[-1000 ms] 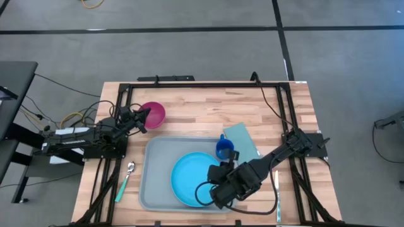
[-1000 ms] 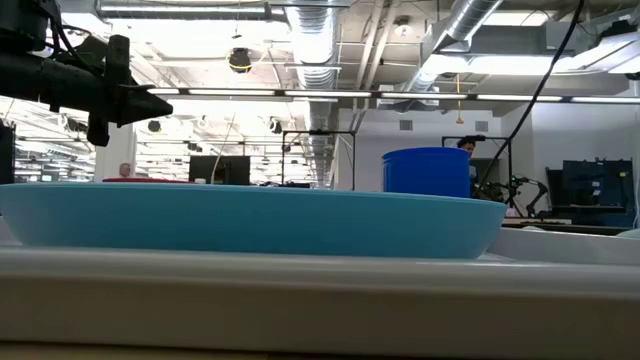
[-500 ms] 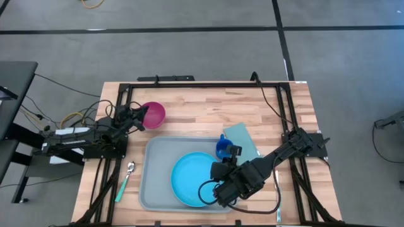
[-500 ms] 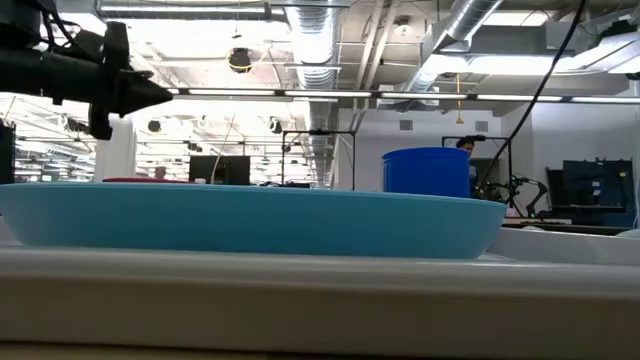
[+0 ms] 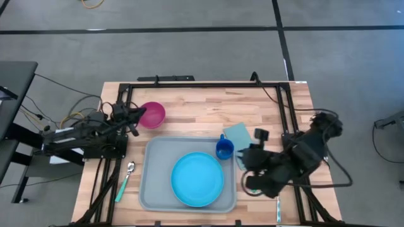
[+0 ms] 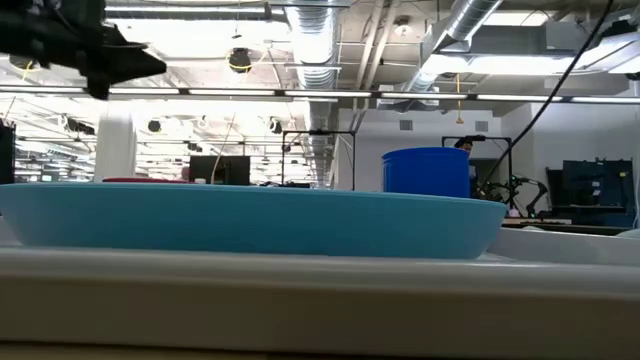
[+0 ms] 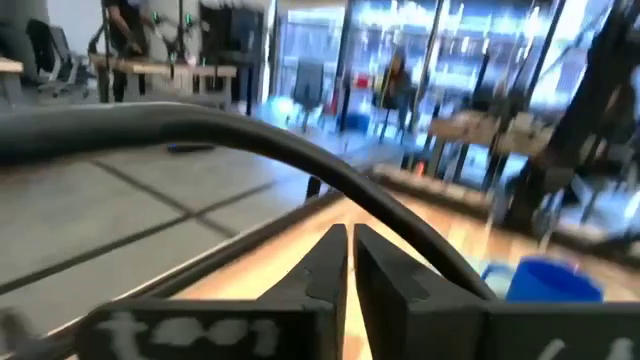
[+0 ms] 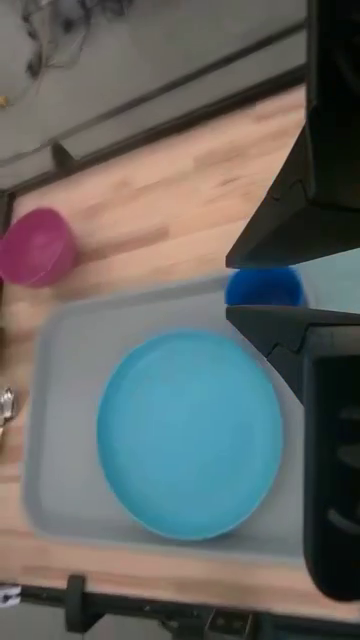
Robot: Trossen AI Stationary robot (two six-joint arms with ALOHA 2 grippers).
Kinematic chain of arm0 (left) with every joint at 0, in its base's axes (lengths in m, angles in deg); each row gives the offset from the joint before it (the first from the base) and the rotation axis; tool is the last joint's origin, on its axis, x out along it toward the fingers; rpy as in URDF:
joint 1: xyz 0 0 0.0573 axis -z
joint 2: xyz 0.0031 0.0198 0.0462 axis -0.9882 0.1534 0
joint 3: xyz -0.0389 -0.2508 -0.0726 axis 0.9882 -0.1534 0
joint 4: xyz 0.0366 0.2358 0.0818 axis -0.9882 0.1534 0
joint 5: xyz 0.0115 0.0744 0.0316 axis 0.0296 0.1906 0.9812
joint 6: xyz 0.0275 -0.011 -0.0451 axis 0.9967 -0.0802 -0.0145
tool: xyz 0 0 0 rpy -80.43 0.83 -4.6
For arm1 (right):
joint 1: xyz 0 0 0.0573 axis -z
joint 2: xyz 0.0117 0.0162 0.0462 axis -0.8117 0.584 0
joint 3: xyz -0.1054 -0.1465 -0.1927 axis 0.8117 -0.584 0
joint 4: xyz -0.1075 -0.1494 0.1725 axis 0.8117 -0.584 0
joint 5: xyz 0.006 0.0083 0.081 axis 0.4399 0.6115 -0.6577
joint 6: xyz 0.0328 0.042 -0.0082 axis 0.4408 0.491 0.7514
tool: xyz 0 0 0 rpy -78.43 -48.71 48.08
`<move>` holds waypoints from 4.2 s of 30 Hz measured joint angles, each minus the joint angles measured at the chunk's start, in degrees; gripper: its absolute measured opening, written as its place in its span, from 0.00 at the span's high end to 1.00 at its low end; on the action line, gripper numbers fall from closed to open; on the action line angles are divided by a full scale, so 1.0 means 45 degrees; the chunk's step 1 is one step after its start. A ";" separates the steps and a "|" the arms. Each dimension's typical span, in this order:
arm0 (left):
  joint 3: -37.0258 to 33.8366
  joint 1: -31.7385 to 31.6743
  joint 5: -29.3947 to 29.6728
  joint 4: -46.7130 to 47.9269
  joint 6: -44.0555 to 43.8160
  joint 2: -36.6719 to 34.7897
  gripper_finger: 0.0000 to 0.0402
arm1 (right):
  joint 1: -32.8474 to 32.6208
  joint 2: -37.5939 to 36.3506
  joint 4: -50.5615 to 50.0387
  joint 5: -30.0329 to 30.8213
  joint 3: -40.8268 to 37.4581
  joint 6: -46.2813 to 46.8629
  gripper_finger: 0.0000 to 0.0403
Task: Set up tray
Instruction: Put the red bowl on top of the light blue plate on the gray tray
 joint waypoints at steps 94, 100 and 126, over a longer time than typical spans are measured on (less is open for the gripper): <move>0.9649 0.8016 -0.1426 0.2593 -0.3043 1.5693 1.00 | 0.0739 -0.5896 2.6288 -0.1564 -2.1824 -0.3423 0.84; 0.9641 1.0537 -0.0742 0.0972 0.1270 1.7520 1.00 | 0.0739 -0.5896 2.6333 -0.1559 -2.1824 -0.3427 0.84; 1.4430 0.9705 -0.2329 0.4636 0.1235 2.3484 0.99 | 0.0821 -0.5901 2.6764 -0.1550 -2.1814 -0.3418 0.84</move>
